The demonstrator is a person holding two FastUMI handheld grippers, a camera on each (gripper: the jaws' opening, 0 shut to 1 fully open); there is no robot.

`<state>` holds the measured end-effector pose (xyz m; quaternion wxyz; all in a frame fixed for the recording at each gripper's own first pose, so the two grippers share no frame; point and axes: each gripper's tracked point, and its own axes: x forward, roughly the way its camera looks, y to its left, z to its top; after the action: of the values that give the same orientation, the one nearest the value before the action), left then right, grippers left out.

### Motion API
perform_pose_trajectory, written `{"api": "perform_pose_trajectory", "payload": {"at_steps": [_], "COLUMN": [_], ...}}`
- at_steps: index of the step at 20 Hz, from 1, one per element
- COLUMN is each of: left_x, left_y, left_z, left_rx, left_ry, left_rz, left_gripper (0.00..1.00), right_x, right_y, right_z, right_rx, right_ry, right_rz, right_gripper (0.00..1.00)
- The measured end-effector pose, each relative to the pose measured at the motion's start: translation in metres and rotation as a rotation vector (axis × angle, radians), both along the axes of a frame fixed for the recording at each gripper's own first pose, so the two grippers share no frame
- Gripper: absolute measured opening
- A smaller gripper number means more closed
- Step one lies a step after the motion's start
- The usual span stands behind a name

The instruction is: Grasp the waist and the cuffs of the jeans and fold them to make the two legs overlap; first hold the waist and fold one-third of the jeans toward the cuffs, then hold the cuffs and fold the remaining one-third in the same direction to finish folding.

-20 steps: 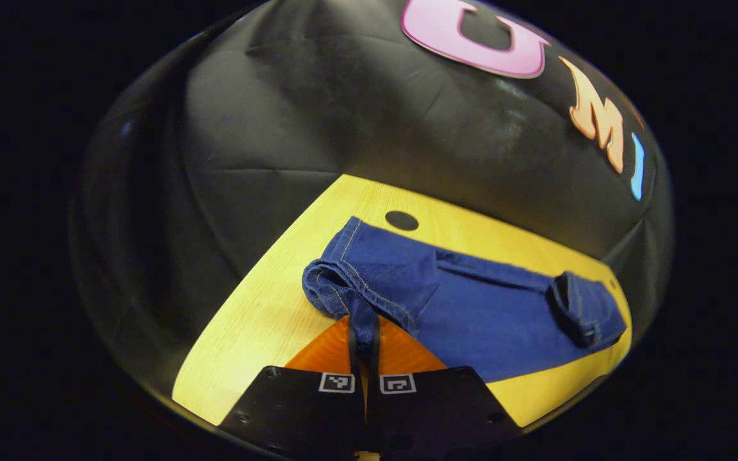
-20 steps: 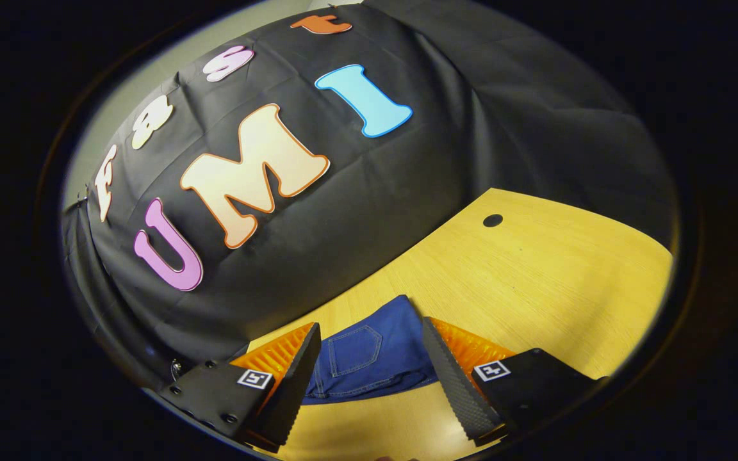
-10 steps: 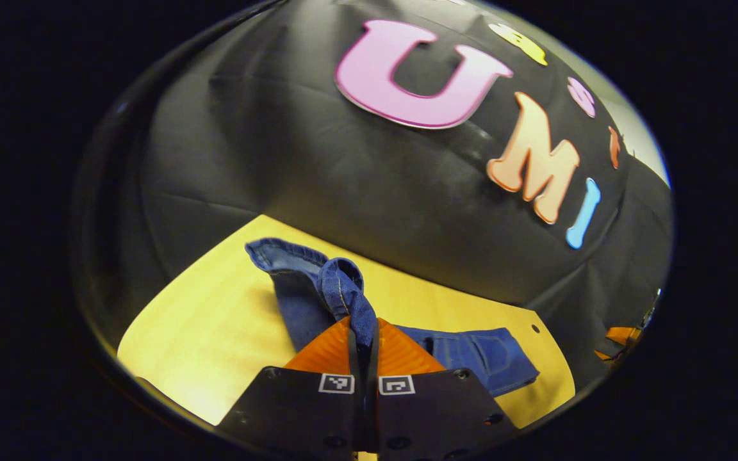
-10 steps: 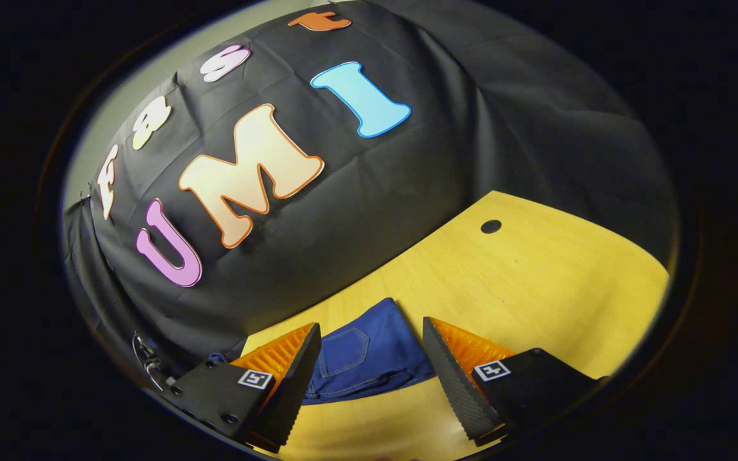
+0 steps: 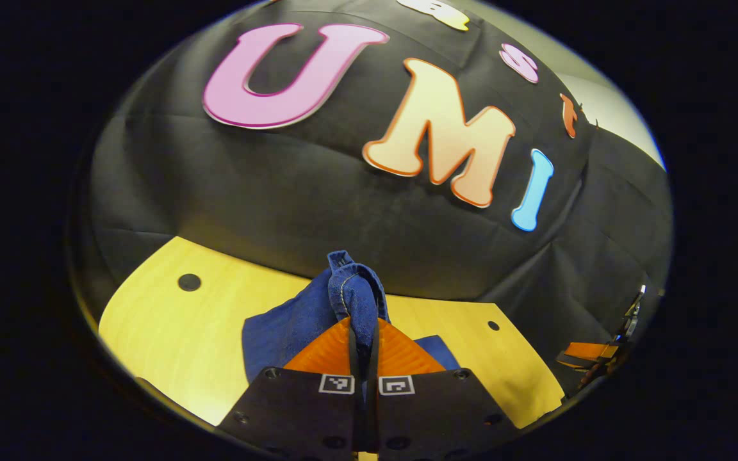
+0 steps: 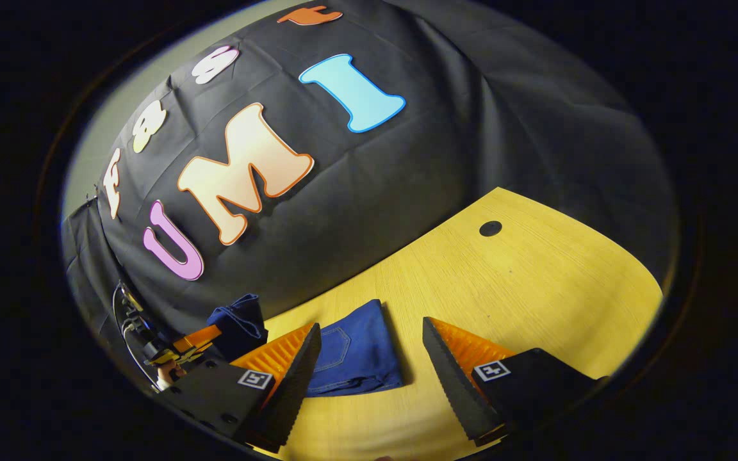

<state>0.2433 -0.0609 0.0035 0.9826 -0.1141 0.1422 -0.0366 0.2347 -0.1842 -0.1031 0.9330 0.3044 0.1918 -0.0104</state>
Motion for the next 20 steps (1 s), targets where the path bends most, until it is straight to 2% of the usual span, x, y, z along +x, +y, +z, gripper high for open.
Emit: {"api": "perform_pose_trajectory", "payload": {"at_steps": [5, 6, 7, 9, 12, 13, 14, 16, 17, 18, 20], "left_x": [0.031, 0.036, 0.039, 0.04, 0.033, 0.028, 0.024, 0.018, 0.014, 0.01, 0.004], "left_y": [-0.07, -0.08, -0.088, -0.1, -0.115, -0.119, -0.124, -0.129, -0.132, -0.134, -0.139], "left_z": [-0.004, -0.011, -0.019, -0.038, -0.072, -0.084, -0.096, -0.116, -0.126, -0.136, -0.151], "left_rx": [0.077, 0.094, 0.116, 0.171, 0.237, 0.254, 0.27, 0.297, 0.314, 0.335, 0.381], "left_ry": [0.024, 0.041, 0.061, 0.105, 0.167, 0.189, 0.206, 0.228, 0.238, 0.251, 0.271], "left_rz": [-0.059, -0.068, -0.072, -0.075, -0.081, -0.083, -0.083, -0.069, -0.065, -0.062, -0.075], "left_gripper": [0.0, 0.0, 0.0, 0.0, 0.0, 0.0, 0.0, 0.0, 0.01, 0.01, 0.05], "right_x": [-0.005, -0.006, -0.008, -0.01, -0.015, -0.016, -0.017, -0.019, -0.02, -0.022, -0.022], "right_y": [-0.035, -0.042, -0.047, -0.054, -0.056, -0.055, -0.054, -0.052, -0.05, -0.048, -0.044], "right_z": [-0.014, -0.017, -0.021, -0.025, -0.032, -0.034, -0.036, -0.039, -0.042, -0.045, -0.047], "right_rx": [-0.01, -0.022, -0.034, -0.058, -0.082, -0.09, -0.098, -0.118, -0.129, -0.142, -0.155], "right_ry": [0.006, 0.011, 0.015, 0.025, 0.039, 0.044, 0.047, 0.052, 0.059, 0.067, 0.075], "right_rz": [0.016, 0.017, 0.018, 0.025, 0.049, 0.059, 0.068, 0.083, 0.092, 0.098, 0.112], "right_gripper": [0.93, 0.93, 0.98, 0.98, 0.98, 0.93, 0.98, 0.98, 0.93, 0.98, 0.98]}}
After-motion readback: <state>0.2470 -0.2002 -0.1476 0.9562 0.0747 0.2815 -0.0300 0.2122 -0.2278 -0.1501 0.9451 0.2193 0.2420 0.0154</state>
